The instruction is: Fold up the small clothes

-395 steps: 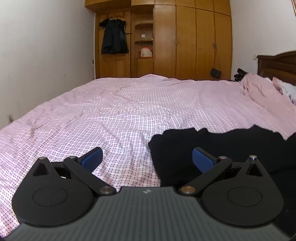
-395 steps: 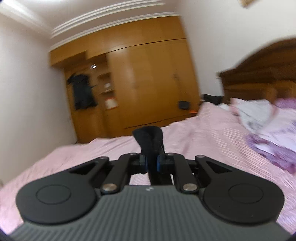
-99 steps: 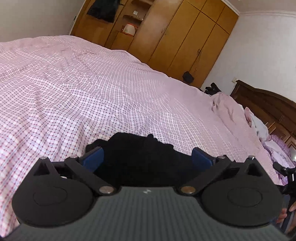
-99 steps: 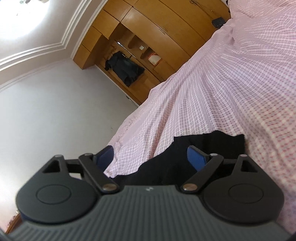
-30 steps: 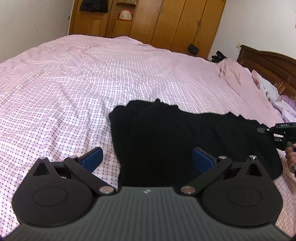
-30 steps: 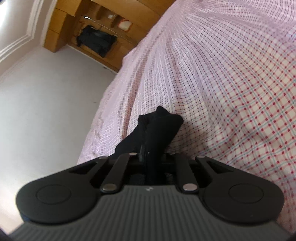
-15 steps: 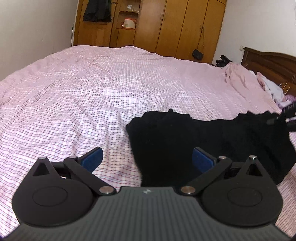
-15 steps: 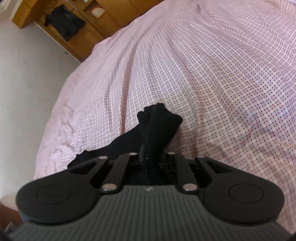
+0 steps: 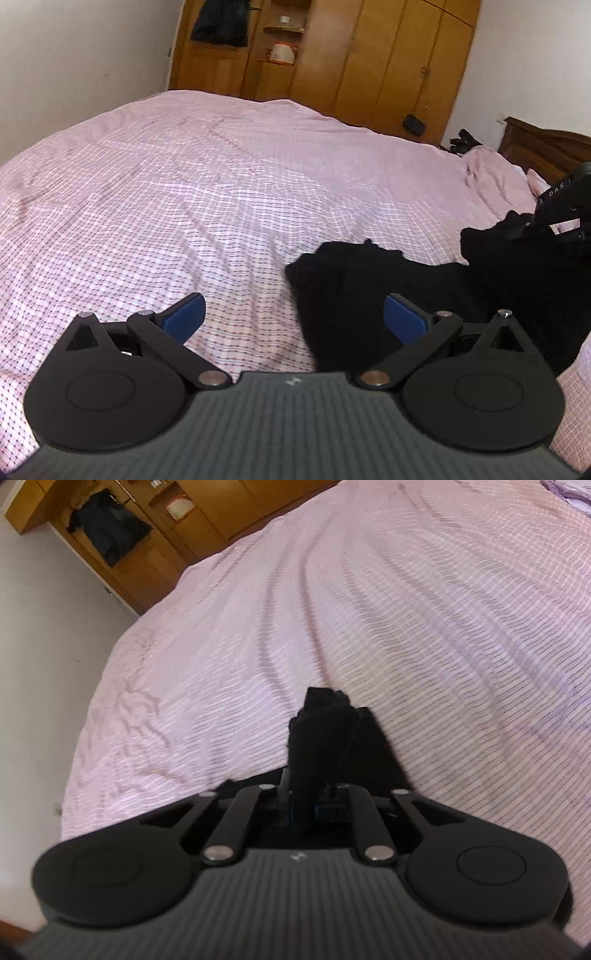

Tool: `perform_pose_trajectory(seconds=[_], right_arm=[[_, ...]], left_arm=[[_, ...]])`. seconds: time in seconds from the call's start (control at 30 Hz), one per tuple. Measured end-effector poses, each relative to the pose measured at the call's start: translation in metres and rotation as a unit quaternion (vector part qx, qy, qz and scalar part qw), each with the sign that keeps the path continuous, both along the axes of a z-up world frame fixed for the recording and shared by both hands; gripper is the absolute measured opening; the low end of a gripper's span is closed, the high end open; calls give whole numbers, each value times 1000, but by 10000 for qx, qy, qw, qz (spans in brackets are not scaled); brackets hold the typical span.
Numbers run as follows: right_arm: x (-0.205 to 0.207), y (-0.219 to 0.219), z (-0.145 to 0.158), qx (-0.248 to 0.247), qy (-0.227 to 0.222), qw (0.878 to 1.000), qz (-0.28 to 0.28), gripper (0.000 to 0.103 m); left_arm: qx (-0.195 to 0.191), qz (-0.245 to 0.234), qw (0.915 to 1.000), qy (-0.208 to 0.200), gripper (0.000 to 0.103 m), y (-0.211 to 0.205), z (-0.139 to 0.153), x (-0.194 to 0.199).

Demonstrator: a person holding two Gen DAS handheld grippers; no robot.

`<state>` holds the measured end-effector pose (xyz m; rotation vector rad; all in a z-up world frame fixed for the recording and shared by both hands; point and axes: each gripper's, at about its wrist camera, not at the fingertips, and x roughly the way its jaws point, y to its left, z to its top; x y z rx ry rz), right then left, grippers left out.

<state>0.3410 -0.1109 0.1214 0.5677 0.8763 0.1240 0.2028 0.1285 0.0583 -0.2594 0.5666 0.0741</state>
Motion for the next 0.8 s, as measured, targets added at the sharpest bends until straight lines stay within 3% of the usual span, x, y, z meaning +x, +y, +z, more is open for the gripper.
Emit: perform_pose_trajectory(seconds=[0.23, 0.4, 0.53, 0.8], right_arm=[[-10, 85, -10, -18, -143, 9994, 301, 11], [-15, 123, -37, 3, 66, 9997, 233, 11], [-19, 132, -43, 67, 139, 9998, 121, 11], [-23, 129, -24, 57, -244, 9995, 176, 11]], left_arm=[[-172, 296, 9994, 20, 103, 17, 5, -4], [-264, 375, 9989, -48, 103, 27, 10, -10], [-385, 472, 9981, -67, 103, 37, 12, -13], [-612, 581, 9964, 15, 103, 45, 11, -14]])
